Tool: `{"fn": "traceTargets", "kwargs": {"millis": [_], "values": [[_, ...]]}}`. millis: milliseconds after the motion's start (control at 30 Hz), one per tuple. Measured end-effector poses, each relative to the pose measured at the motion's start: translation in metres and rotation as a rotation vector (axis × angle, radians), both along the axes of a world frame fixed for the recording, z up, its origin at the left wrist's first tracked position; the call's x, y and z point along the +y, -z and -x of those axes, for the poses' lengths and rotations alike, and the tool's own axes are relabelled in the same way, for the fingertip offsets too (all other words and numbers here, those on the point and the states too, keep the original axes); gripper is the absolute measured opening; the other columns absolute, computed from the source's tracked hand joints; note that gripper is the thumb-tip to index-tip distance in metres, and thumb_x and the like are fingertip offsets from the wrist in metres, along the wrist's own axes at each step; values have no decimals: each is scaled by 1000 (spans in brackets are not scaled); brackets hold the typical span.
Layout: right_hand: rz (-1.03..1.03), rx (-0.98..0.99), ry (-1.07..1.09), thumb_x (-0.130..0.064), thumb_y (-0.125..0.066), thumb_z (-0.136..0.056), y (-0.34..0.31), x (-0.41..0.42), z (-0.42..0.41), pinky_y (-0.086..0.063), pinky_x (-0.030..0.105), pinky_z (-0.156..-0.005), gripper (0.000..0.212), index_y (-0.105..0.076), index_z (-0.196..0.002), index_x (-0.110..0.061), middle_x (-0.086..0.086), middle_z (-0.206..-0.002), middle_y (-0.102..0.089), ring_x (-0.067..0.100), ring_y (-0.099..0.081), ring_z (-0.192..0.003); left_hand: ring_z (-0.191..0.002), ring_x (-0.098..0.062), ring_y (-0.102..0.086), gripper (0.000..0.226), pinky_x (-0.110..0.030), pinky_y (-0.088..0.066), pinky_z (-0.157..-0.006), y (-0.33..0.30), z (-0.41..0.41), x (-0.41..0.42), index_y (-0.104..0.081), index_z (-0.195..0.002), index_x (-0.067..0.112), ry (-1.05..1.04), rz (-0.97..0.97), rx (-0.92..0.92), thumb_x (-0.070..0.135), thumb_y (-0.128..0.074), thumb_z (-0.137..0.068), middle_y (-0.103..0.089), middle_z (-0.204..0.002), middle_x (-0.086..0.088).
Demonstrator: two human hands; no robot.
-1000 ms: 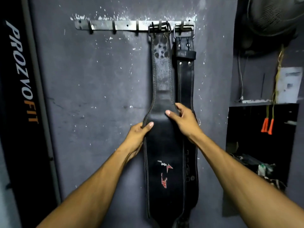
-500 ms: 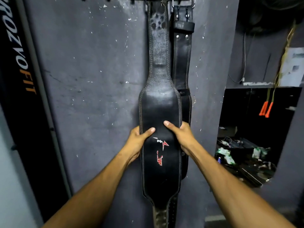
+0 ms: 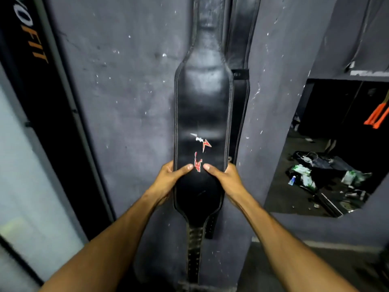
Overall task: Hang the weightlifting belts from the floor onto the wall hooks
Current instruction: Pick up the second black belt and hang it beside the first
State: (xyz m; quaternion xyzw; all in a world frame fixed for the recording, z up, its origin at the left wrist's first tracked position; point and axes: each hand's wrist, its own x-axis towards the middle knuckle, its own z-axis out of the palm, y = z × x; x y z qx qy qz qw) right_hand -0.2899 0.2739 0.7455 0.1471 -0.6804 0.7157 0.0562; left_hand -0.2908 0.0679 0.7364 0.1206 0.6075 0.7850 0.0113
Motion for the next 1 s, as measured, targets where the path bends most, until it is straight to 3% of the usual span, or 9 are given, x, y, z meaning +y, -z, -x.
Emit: {"fn": "traceTargets", "kwargs": {"millis": [133,233,300,433,500,600,767,900,1000], "values": [[-13,-103,-57,-13,-84,-84,47,12,-18,-57,24,-98,50,-67,-130,-19,-1,-125,-77,18,-72,-119,-117,-26,-71,43,-35,-56,-100,48,-35,-2,-72,-125,14,82,203,-99,14,-83,-84,-76,-123,-8],[-51,-148,-31,-18,-86,-83,70,12,-33,-60,34,-98,36,-76,-118,-17,3,-115,-80,28,-74,-114,-103,-22,-75,24,-36,-56,-92,68,-51,0,-79,-110,16,-15,199,-122,7,-76,-88,-79,-112,-9],[-41,-138,17,-30,-89,-76,70,8,-41,-60,39,-99,43,-77,-115,-16,3,-112,-81,24,-76,-109,-98,-18,-76,21,-34,-57,-89,64,-57,0,-80,-106,17,-36,208,-114,6,-76,-89,-80,-108,-7],[-99,-175,58,-24,-88,-79,75,1,-58,-57,30,-101,57,-68,-131,-14,1,-123,-77,17,-73,-116,-116,-19,-71,39,-29,-56,-99,71,-79,-5,-63,-127,10,-52,231,-144,1,-73,-91,-73,-127,-9],[-177,-265,70,-18,-86,-84,97,2,-64,-55,33,-106,60,-60,-138,-11,4,-130,-73,19,-70,-120,-129,-24,-62,49,-26,-50,-101,87,-91,-11,-50,-138,4,-97,281,-219,5,-71,-93,-63,-137,-12],[-274,-483,135,-30,-81,-89,137,4,-85,-52,39,-105,56,-58,-137,-12,9,-131,-68,26,-66,-121,-129,-23,-56,57,-20,-44,-95,123,-111,-31,-47,-143,4,-183,327,-364,19,-72,-95,-57,-139,-12],[-405,-670,67,-40,-75,-93,204,-19,-129,-53,34,-92,36,-65,-120,-18,10,-129,-69,22,-67,-117,-108,-20,-59,36,-22,-49,-86,194,-154,-58,-61,-125,3,-230,301,-504,17,-73,-94,-65,-115,-10],[-444,-774,15,-40,-73,-94,247,-37,-158,-57,37,-88,29,-66,-115,-22,10,-127,-72,23,-70,-111,-112,-30,-67,25,-45,-50,-109,242,-185,-70,-68,-111,-4,-218,295,-634,13,-72,-94,-72,-117,-19],[-473,-816,-6,-40,-74,-94,271,-40,-160,-57,47,-97,33,-67,-120,-20,13,-124,-72,27,-71,-110,-103,-25,-67,12,-38,-54,-98,265,-192,-68,-71,-105,2,-214,308,-694,8,-70,-95,-74,-103,-9]]}}
